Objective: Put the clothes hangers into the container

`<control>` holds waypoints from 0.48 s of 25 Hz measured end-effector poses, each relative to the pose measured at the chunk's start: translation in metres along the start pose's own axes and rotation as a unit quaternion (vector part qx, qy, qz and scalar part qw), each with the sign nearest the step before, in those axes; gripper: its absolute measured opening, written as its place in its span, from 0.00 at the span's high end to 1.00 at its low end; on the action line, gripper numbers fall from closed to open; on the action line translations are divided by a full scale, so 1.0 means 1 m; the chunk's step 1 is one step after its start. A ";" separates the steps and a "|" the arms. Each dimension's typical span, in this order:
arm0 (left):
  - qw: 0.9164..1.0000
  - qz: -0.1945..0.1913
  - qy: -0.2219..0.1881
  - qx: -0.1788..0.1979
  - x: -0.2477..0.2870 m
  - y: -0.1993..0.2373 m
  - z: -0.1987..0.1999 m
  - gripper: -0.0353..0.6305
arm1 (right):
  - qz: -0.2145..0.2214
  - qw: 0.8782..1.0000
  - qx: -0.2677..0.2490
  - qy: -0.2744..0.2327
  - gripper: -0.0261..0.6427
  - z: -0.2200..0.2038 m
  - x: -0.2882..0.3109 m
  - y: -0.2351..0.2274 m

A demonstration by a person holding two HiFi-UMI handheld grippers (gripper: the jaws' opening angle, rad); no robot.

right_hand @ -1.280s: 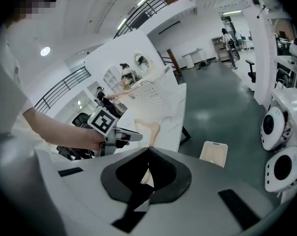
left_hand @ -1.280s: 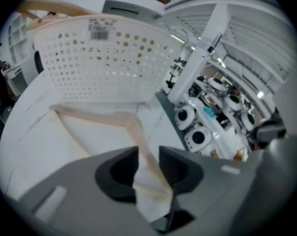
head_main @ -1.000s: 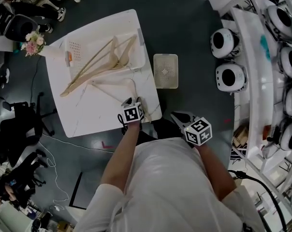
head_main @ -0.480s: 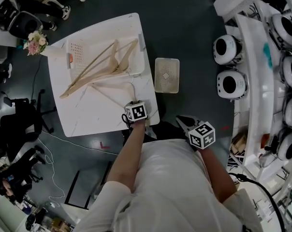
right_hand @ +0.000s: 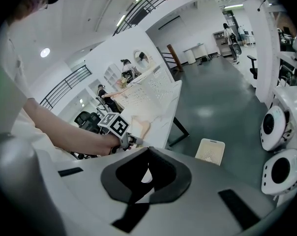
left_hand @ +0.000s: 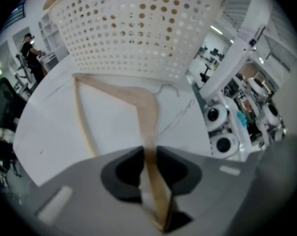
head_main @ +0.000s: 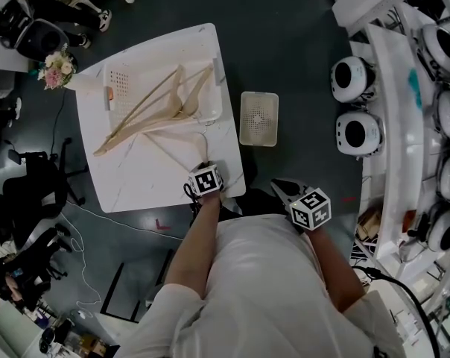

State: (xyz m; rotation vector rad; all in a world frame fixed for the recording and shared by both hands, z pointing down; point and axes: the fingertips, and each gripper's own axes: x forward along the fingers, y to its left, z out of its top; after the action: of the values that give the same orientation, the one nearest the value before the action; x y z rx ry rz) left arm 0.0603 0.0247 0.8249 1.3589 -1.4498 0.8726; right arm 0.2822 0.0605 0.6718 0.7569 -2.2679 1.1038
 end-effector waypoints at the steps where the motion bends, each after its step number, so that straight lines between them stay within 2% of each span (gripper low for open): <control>1: 1.000 -0.001 0.003 -0.002 -0.002 0.002 -0.003 0.82 | -0.002 1.000 0.000 0.000 0.96 0.001 -0.001 -0.002; 12: 0.999 -0.016 -0.011 0.026 -0.032 0.034 -0.016 0.83 | -0.002 1.000 -0.001 -0.003 0.96 0.018 0.012 -0.007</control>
State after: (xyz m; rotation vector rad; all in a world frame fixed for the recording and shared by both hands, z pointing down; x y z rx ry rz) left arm 0.0277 0.0542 0.8026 1.4300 -1.4278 0.8827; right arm 0.2745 0.0394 0.6736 0.7634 -2.2712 1.0993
